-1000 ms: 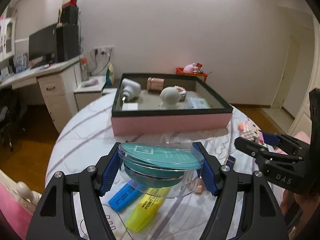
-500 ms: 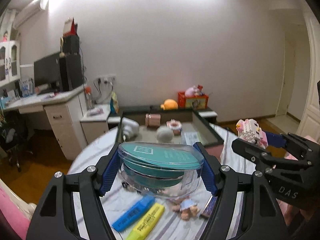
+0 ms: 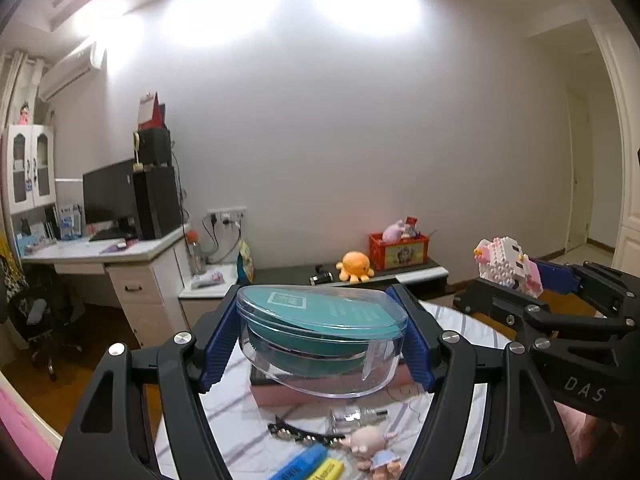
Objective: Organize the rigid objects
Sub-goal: 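Carry the cup and cat block figure into the tray and open both tools, then pull both tools back from the tray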
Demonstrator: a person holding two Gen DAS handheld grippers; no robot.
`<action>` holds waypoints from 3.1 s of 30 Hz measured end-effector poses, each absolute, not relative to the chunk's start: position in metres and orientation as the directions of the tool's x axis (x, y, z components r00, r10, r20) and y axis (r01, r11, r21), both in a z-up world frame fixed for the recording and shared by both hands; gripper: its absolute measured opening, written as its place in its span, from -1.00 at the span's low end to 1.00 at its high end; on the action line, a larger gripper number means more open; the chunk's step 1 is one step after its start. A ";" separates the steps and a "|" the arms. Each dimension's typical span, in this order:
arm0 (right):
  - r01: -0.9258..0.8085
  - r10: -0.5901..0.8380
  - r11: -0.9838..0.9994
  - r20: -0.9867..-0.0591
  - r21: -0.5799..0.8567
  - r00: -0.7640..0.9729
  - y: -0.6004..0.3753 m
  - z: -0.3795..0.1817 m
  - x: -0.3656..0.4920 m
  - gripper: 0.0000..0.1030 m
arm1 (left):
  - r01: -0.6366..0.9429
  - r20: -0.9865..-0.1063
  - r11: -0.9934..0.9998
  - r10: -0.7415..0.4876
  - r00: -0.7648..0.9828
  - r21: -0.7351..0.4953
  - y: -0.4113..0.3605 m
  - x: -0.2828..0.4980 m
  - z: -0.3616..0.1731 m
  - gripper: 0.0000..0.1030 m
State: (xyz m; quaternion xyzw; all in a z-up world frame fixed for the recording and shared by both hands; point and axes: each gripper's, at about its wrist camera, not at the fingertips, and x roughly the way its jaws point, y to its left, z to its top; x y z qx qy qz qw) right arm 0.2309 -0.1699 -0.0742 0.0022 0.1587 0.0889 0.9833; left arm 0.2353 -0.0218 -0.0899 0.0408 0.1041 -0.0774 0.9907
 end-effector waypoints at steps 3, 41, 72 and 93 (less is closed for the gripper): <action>-0.179 0.180 0.983 -0.289 0.029 0.940 -0.167 -0.067 0.231 0.17 | 0.148 -0.182 0.986 -0.132 0.974 0.077 -0.021 0.236 -0.079 0.40; -0.154 0.143 0.987 -0.610 0.035 0.780 -0.187 -0.176 0.423 0.18 | 0.196 -0.591 0.976 -0.105 0.800 0.093 -0.051 0.458 -0.202 0.41; -0.185 0.188 0.982 -0.369 0.044 0.910 -0.183 -0.079 0.270 1.00 | 0.129 -0.292 0.991 -0.115 0.949 0.029 -0.006 0.284 -0.099 1.00; -0.169 0.165 0.986 -0.213 0.000 0.963 -0.159 -0.047 0.143 1.00 | 0.048 -0.134 0.993 -0.033 0.990 0.111 0.001 0.146 -0.068 1.00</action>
